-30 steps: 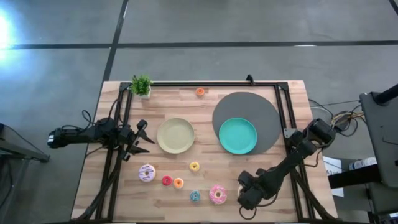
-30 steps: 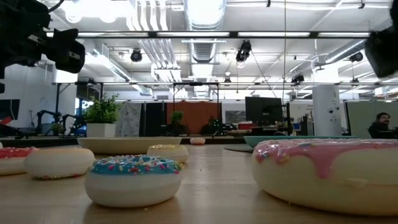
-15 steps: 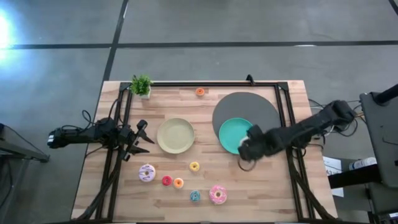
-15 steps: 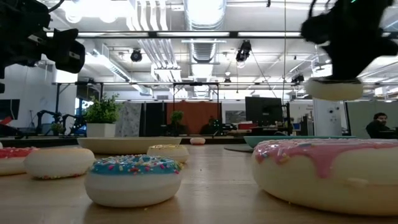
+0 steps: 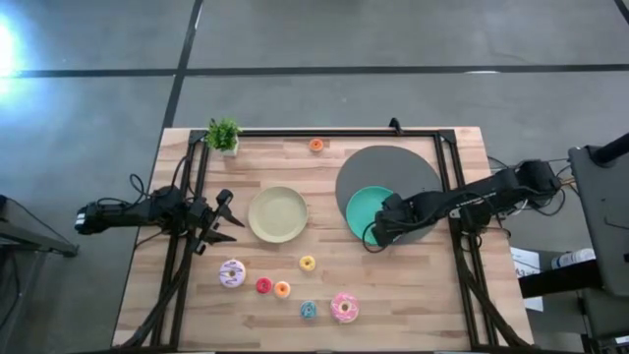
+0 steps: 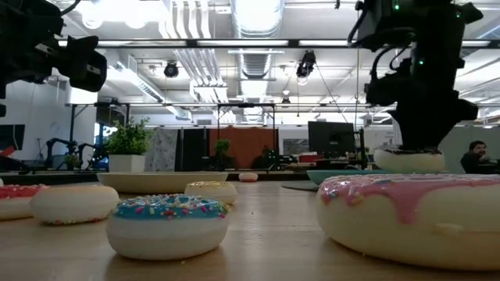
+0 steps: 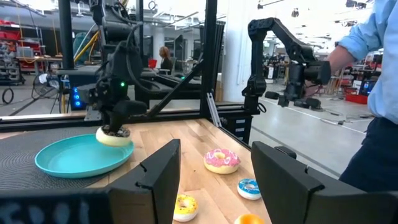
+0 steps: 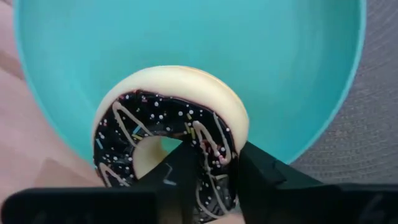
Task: Pick & Place donuts
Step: Put the large black donut on the blue plate, then put the large pink donut on the blue plate
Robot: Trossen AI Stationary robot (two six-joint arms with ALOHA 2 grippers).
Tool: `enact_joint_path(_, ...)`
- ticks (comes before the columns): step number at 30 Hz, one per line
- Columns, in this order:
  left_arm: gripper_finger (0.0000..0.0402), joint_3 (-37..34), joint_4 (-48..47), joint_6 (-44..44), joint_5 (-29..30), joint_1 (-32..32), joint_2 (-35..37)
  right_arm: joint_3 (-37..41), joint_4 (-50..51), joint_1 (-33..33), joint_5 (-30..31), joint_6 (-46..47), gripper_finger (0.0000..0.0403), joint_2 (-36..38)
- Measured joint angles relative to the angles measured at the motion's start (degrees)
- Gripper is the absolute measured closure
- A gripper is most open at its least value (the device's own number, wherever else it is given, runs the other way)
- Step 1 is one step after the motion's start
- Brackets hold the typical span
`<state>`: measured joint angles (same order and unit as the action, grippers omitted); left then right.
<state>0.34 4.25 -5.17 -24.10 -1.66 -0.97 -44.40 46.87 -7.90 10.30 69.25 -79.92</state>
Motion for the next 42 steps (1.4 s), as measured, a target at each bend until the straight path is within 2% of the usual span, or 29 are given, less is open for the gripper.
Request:
enact_joint_path(8, 0.0229, 0.0, 0.0, 0.0, 0.0, 0.0, -0.5, -0.3, 0.2, 0.1, 4.7, -0.1, 0.0228, -0.9)
enact_joint_path(10, 0.0229, 0.0, 0.0, 0.0, 0.0, 0.0, -0.6, -0.3, 0.6, 0.1, 4.0, -1.6, 0.0209, -1.0)
enact_joint_path(14, 0.0229, 0.0, 0.0, 0.0, 0.0, 0.0, -0.9, -0.3, 1.9, 0.0, -1.5, -5.2, 0.0181, -1.1)
enact_joint_path(19, 0.0229, 0.0, 0.0, 0.0, 0.0, 0.0, -1.1, -0.3, 3.9, -0.8, -1.3, -4.8, 0.0153, 0.1)
enact_joint_path(24, 0.0229, 0.0, 0.0, 0.0, 0.0, 0.0, -1.1, -1.8, 7.1, -0.9, 6.2, -3.4, 0.0137, 3.0)
enact_joint_path(30, 0.0229, 0.0, 0.0, 0.0, 0.0, 0.0, -1.1, -5.5, 16.7, -0.9, 6.4, -4.6, 0.0135, 5.6)
enact_joint_path(32, 0.0229, 0.0, 0.0, 0.0, 0.0, 0.0, -1.1, -6.8, 13.6, -2.5, 5.4, -7.9, 0.0137, 6.3)
enact_joint_path(36, 0.0229, 0.0, 0.0, 0.0, 0.0, 0.0, -1.1, -10.5, -4.3, -9.1, -2.6, -21.9, 0.0143, 3.9)
enact_joint_path(39, 0.0229, 0.0, 0.0, 0.0, 0.0, 0.0, -1.1, -14.7, -10.1, -13.8, -4.2, -28.1, 0.015, -3.0)
enact_joint_path(42, 0.0229, 0.0, 0.0, 0.0, 0.0, 0.0, -1.1, -20.2, -9.7, -16.0, -6.1, -29.2, 0.0154, -11.9)
